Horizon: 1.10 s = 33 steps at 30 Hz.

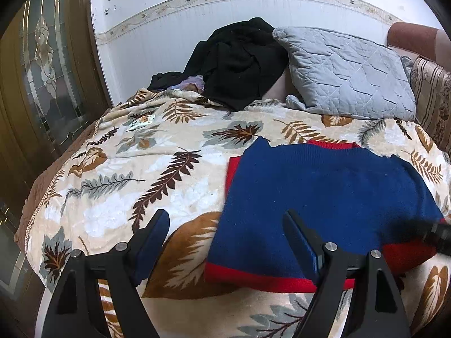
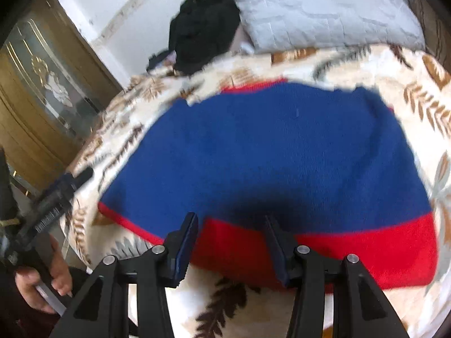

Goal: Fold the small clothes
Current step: 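Press and smooth the folded blue sweater with both tools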

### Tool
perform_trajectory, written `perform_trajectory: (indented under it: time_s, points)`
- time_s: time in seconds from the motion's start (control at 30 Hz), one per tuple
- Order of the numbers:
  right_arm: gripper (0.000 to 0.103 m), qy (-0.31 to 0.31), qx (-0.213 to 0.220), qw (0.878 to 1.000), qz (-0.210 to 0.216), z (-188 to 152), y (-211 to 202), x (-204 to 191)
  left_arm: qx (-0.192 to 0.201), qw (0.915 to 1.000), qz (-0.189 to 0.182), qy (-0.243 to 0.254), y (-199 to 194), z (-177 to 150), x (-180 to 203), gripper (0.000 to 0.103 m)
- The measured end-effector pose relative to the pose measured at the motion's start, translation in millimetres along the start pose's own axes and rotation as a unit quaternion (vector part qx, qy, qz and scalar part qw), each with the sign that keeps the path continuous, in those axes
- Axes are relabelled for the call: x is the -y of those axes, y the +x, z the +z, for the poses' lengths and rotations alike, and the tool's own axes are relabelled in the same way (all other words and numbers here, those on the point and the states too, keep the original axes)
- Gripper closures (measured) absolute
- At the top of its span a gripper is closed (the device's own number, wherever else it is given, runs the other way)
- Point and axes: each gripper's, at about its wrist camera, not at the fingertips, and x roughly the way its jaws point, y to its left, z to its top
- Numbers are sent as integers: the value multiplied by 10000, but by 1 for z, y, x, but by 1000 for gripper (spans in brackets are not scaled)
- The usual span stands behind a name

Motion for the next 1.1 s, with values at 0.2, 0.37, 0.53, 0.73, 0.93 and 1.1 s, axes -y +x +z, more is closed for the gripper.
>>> perform_trajectory:
  time_s: [0.2,0.37,0.53,0.73,0.93,1.1]
  points:
    - [51,45,257,9991,-347,38,0,11,-69,10000,53,1,6,-1,-2,20]
    - [49,275,-237,9970,-685,48,36,29,-295,9995,91,22,19,-4,-1,20]
    - [49,242,-46,9983,-528,52,28,27,-953,9950,307,47,45,-14,-1,20]
    - [49,313,232,9976,-574,82,31,30,-1140,9932,227,15,54,-21,-3,20]
    - [49,495,-172,9963,-680,87,67,48,-996,9948,199,-5,50,-18,-5,20]
    - [49,530,138,9970,-539,76,31,45,-594,9980,222,-15,34,-10,-6,20]
